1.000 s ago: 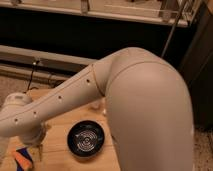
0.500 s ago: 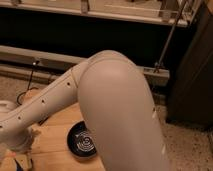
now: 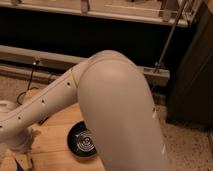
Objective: Place the pepper in the ceramic bowl
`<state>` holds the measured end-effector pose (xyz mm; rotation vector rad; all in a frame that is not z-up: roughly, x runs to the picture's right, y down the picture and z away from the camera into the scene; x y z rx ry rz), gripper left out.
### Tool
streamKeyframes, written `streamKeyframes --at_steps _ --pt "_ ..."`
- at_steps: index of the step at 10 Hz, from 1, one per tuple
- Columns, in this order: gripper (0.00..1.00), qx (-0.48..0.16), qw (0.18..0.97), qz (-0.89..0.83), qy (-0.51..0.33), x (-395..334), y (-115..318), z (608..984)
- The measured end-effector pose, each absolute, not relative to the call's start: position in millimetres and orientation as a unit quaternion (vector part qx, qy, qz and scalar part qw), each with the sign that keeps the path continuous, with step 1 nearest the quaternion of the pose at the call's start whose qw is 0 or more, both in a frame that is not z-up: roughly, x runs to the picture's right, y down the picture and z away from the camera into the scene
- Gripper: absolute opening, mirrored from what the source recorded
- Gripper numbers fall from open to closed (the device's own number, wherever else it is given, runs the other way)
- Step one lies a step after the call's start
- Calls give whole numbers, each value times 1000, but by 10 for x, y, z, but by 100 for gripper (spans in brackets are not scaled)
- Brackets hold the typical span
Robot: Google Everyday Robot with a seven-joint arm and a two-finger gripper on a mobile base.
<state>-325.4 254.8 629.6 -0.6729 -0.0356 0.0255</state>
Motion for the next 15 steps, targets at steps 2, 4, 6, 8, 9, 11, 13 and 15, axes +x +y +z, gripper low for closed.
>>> streamKeyframes --at_steps 2,4,6,8,9,11,13,15 --pt "80 -350 936 23 -29 -3366 2616 6304" --pt "80 -375 926 23 -44 -3679 2723 6284" --pt "80 -392 919 13 -40 -3942 2800 6311" --pt "80 -396 918 2 -4 -4047 2861 6333" --pt "80 -395 919 -1 20 -4073 2910 6329" --pt "80 -396 916 22 63 -4103 3003 6376" --pt "80 -397 913 49 81 -4190 3093 6414" --pt "80 -405 907 80 83 -4329 3234 6509"
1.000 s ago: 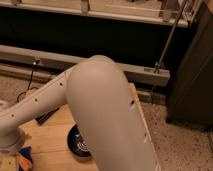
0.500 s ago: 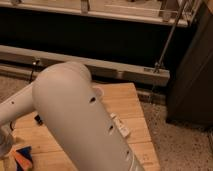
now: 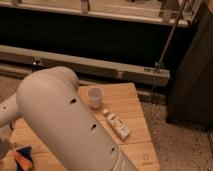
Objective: Place the pepper in the ceramic bowl
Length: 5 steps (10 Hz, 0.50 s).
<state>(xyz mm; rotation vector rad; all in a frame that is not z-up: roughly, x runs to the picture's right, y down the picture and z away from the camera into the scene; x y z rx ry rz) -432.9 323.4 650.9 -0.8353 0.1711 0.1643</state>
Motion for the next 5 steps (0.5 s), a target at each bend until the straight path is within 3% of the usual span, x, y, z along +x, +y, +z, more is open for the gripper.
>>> streamKeyframes --at_steps 5 --pt "79 -415 896 120 101 -4327 3522 6732"
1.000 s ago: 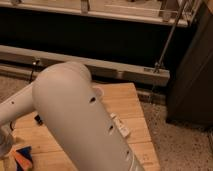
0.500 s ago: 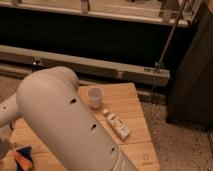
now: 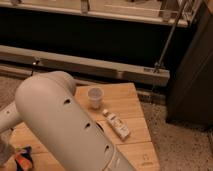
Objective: Place the pepper in the ceramic bowl
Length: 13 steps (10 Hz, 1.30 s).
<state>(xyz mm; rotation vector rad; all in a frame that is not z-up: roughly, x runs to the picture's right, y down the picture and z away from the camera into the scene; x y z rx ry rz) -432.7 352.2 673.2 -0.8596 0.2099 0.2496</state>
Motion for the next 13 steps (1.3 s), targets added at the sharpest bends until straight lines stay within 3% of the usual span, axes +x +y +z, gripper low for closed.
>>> streamKeyframes --at_steps 3,8,13 --pt "55 -417 893 134 104 -4283 3561 6801" --pt "4 -423 892 136 87 -4291 3523 6821" --pt "0 -402 905 127 60 -4121 3070 6754"
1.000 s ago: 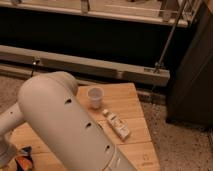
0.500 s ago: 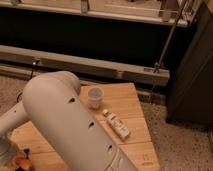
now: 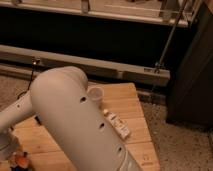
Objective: Place the pepper in the ceramic bowl
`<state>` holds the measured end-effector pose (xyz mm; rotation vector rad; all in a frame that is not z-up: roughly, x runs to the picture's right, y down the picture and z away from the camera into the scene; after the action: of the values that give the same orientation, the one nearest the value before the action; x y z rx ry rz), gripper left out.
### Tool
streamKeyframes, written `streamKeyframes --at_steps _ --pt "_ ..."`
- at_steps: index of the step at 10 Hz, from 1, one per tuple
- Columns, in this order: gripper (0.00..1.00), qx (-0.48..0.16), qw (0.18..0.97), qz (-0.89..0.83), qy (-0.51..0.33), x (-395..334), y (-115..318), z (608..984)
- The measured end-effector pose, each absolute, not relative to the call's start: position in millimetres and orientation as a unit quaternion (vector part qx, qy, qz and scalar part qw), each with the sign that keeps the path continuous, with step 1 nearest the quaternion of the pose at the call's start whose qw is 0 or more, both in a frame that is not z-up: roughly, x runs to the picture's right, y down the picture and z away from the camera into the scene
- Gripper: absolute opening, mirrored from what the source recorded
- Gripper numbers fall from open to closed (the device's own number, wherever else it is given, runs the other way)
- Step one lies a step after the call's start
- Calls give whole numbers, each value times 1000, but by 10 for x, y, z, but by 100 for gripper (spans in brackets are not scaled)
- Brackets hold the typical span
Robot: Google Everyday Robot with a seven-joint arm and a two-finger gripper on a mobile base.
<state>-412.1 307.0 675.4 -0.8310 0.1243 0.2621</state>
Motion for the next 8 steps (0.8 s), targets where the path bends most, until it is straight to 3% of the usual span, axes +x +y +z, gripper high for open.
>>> streamKeyframes --at_steps 4,8 --pt "0 -374 913 163 1 -3440 2447 6863" --pt "0 -366 912 172 -67 -2562 2438 7049"
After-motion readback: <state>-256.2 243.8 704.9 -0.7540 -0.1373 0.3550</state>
